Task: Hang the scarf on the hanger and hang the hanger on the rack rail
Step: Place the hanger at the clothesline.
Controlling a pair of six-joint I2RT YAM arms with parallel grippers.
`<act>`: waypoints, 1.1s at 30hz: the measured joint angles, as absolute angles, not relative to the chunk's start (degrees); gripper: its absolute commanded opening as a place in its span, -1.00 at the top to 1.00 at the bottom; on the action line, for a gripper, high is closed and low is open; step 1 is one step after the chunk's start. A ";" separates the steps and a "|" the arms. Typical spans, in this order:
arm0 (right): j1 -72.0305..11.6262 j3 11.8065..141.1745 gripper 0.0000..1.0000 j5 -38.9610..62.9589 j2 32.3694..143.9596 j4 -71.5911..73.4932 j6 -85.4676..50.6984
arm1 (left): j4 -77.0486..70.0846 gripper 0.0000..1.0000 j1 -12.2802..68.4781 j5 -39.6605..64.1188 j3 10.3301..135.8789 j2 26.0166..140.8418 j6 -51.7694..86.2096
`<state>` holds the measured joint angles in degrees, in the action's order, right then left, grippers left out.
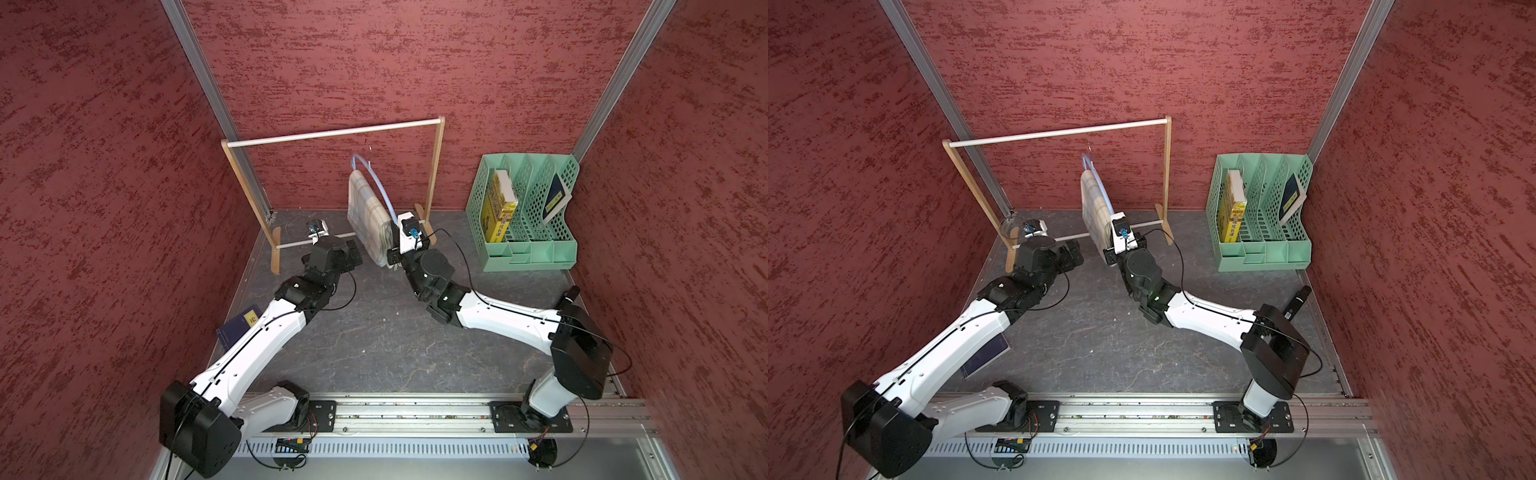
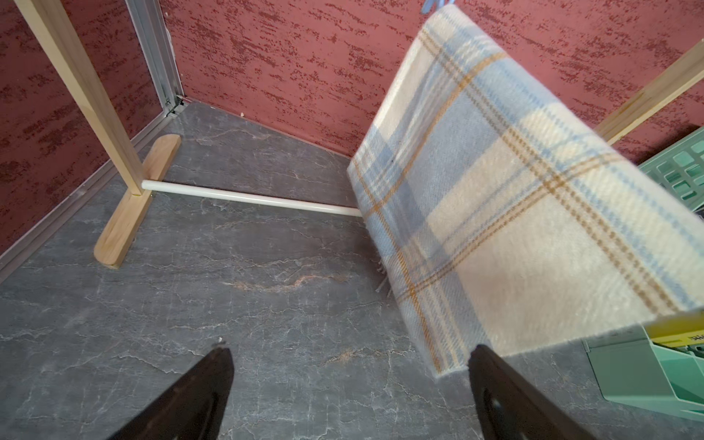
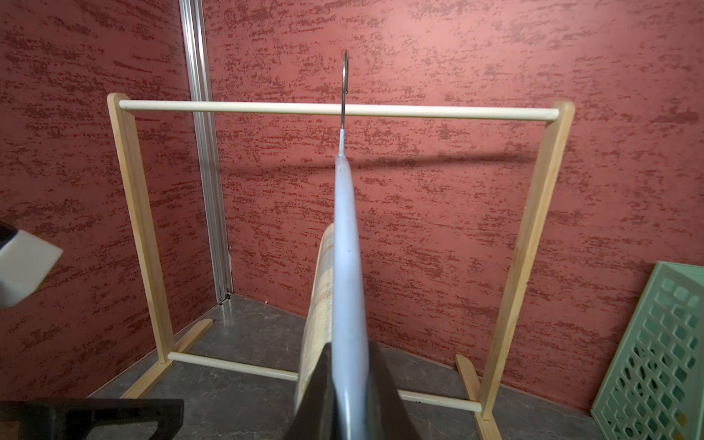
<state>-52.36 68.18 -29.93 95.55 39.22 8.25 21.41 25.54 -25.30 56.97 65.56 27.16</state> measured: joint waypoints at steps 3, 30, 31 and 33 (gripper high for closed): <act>-50.96 72.36 1.00 -27.38 98.26 36.77 6.92 | 21.65 -0.99 25.10 -25.85 56.97 65.56 27.11; -46.50 97.30 1.00 -16.08 112.42 24.21 1.08 | 21.85 -0.99 20.18 -27.00 56.97 65.63 26.02; -46.22 97.76 1.00 -15.81 113.12 23.77 0.58 | 21.82 -0.99 20.14 -26.96 56.97 65.69 26.02; -45.65 98.30 1.00 -15.42 114.50 23.42 -0.40 | 21.78 -0.99 20.14 -26.89 56.97 65.91 25.91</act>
